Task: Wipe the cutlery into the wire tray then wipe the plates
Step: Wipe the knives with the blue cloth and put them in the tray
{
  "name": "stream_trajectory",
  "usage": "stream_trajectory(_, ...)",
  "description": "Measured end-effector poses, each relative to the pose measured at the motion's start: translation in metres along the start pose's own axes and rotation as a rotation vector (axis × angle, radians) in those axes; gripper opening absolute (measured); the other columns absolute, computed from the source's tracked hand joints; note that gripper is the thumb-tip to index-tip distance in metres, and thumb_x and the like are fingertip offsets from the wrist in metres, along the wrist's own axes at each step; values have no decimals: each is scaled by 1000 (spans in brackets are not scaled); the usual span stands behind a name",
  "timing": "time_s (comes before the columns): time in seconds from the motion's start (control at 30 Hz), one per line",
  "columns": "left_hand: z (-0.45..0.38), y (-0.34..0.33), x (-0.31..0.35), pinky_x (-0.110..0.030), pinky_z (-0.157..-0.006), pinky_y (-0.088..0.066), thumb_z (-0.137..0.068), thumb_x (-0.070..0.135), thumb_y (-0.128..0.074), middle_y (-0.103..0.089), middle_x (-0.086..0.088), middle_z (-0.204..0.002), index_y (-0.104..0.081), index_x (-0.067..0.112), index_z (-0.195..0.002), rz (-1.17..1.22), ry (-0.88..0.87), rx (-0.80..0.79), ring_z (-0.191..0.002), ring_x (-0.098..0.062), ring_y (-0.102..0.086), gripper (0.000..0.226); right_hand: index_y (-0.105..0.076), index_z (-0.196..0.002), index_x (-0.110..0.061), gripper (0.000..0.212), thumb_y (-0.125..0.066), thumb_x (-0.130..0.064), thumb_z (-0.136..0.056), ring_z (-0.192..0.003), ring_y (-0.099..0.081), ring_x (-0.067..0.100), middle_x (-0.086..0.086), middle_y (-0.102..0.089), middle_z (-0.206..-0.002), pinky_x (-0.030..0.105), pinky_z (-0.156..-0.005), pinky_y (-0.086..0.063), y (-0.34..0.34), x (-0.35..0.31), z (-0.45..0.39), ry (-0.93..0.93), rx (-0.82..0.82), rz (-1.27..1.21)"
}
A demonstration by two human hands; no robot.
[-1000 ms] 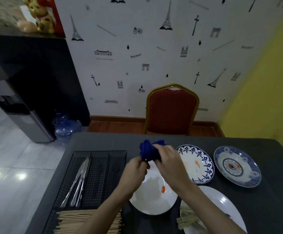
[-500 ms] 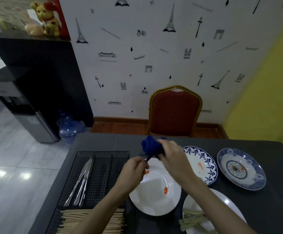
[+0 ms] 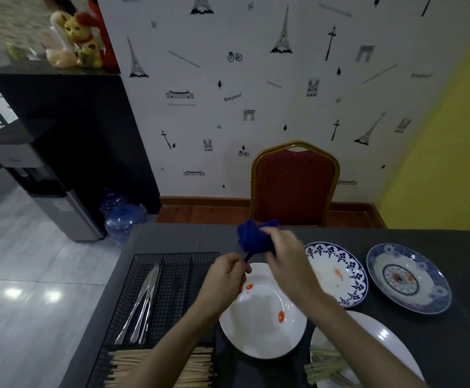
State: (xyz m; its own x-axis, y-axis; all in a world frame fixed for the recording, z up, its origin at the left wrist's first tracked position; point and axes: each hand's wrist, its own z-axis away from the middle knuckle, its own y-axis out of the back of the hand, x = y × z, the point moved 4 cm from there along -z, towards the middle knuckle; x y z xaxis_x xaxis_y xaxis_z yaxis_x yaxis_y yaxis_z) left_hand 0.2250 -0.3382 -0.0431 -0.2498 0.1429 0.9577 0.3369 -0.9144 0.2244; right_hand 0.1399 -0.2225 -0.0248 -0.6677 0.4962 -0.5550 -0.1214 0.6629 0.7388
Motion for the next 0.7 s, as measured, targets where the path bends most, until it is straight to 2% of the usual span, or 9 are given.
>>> stream_trajectory(0.1, 0, 3, -1, -17, -43, -33, -98, 7, -41, -46, 5, -52, -60, 1, -84, 24, -6, -19, -42, -3, -39, 25, -53, -124, -14, 41, -61, -10, -84, -103, -54, 23, 7, -60, -113, 37, -88, -42, 1, -5, 5, 100, -68, 0)
stream_trajectory(0.2, 0, -2, 0, -17, -42, -31, -99, 8, -40, -45, 7, -50, -61, 3, -80, 5, 3, -25, -41, -3, -37, 29, -53, -121, -14, 37, -62, -11, -85, -96, -55, 27, 10, -60, -106, 38, -82, -44, 10, 20, -17, -24, 19, 64)
stream_trajectory(0.27, -5, -5, 4, -18, -41, -30, -98, 6, -40, -44, 6, -50, -59, 5, -78, 57, 21, -7, -41, -4, -36, 28, -55, -120, -13, 39, -62, -6, -82, -98, -55, 25, 9, -61, -107, 38, -82, -43, 6, 6, -14, -42, 64, 67)
stream_trajectory(0.4, -7, 2, 4, -20, -41, -27, -98, 5, -40, -41, 4, -51, -55, 7, -77, 149, 18, -10, -41, -6, -33, 26, -55, -122, -12, 40, -58, -11, -82, -105, -50, 18, 5, -61, -113, 34, -86, -39, 0, -22, 4, 110, 16, -13)
stream_trajectory(0.57, -2, 0, 2, -18, -42, -29, -99, 8, -38, -41, 7, -49, -59, 7, -77, 70, 10, -30, -42, -5, -34, 30, -52, -122, -15, 38, -62, -11, -86, -101, -54, 24, 8, -60, -111, 36, -85, -42, 9, 9, -16, -24, 53, 52)
stream_trajectory(0.7, 0, 3, 2, -19, -42, -27, -100, 5, -37, -39, 4, -50, -52, 4, -81, 212, 11, -48, -41, -7, -31, 24, -54, -122, -15, 40, -57, -15, -81, -107, -49, 14, 3, -59, -115, 30, -89, -40, 1, -24, 15, 108, -5, -53)
